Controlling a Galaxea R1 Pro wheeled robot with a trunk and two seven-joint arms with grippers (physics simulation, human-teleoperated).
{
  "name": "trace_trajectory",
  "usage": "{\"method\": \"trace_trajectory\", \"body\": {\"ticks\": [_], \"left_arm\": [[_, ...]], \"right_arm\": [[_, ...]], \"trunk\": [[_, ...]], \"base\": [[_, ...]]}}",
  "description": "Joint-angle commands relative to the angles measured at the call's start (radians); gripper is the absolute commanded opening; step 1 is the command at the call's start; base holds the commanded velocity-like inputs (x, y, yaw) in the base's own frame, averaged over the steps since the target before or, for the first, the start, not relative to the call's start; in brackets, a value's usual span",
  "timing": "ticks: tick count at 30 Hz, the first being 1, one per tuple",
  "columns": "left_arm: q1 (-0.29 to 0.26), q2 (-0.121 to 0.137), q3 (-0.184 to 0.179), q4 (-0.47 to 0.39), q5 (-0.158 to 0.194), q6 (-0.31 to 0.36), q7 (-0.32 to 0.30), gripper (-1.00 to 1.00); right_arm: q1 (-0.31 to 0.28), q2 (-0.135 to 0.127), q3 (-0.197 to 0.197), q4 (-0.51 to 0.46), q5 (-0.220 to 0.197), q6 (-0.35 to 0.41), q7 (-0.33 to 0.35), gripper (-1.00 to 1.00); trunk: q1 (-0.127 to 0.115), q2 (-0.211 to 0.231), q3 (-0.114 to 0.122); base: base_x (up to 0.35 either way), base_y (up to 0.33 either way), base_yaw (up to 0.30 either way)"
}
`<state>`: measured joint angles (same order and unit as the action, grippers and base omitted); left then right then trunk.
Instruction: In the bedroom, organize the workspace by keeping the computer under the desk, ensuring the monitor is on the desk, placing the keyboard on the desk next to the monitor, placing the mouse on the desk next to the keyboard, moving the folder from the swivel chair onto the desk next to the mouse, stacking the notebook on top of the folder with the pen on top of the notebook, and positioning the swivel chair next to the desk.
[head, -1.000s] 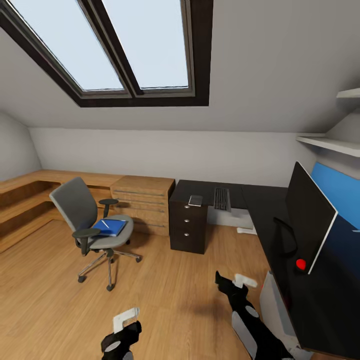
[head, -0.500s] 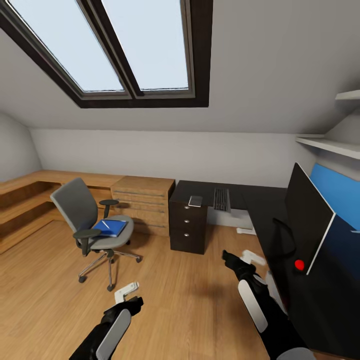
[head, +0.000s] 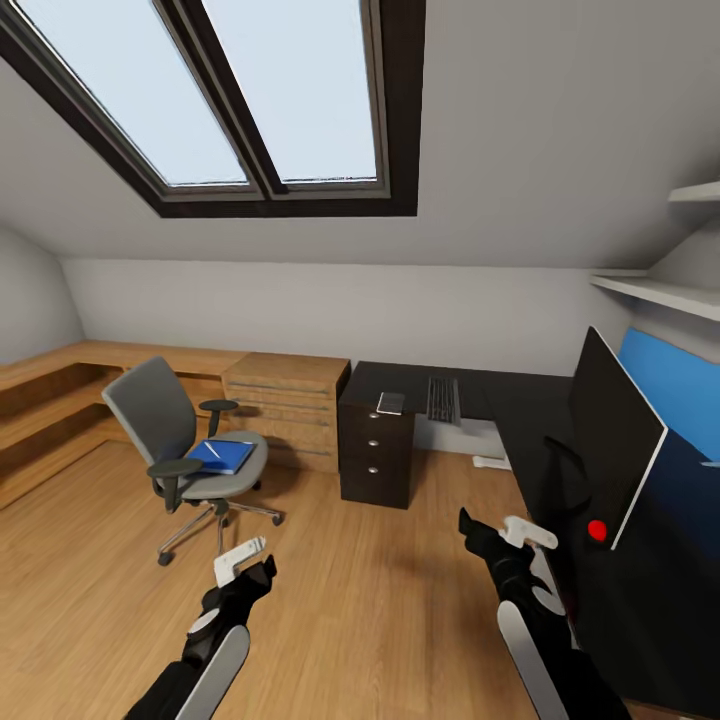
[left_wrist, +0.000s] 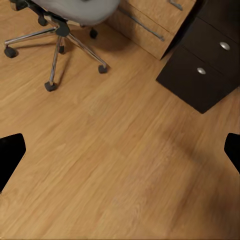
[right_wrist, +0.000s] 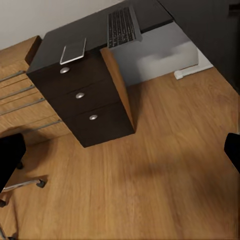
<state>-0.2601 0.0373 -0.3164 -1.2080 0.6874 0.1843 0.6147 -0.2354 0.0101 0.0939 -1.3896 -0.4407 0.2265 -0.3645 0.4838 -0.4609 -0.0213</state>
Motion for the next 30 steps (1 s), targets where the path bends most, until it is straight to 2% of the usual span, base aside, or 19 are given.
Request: {"method": "trace_trajectory", "body": {"ticks": [1,6,14,22,30], "left_arm": [[0.007,0.003,-0.003,-0.011,0.001,0.003,0.008,1.00],[0.032,0.008,-0.004,-0.041,-0.009,0.004,0.009,1.00],[0.036,0.009,-0.004,-0.045,-0.011,0.004,0.011,1.00],[0.036,0.009,-0.004,-0.039,-0.011,0.003,0.011,1.00],[0.037,0.009,-0.004,-0.032,-0.012,0.001,0.011,1.00]], "right_arm": [[0.003,0.000,0.001,-0.006,-0.004,0.003,-0.007,1.00],[0.015,-0.002,0.000,-0.020,0.003,0.005,-0.006,1.00],[0.018,-0.015,-0.001,-0.023,0.001,0.005,-0.004,1.00],[0.018,-0.018,-0.002,-0.022,0.000,0.005,-0.004,1.00],[0.018,-0.018,-0.002,-0.022,0.001,0.004,-0.004,1.00]], "trunk": [[0.001,-0.002,-0.002],[0.001,-0.002,0.003],[0.001,-0.002,0.012],[0.001,-0.002,0.021],[0.001,-0.002,0.030]], "base": [[0.000,0.000,-0.058],[0.000,0.000,-0.149],[0.000,0.000,-0.205],[0.000,-0.006,-0.213],[0.000,-0.236,-0.214]]}}
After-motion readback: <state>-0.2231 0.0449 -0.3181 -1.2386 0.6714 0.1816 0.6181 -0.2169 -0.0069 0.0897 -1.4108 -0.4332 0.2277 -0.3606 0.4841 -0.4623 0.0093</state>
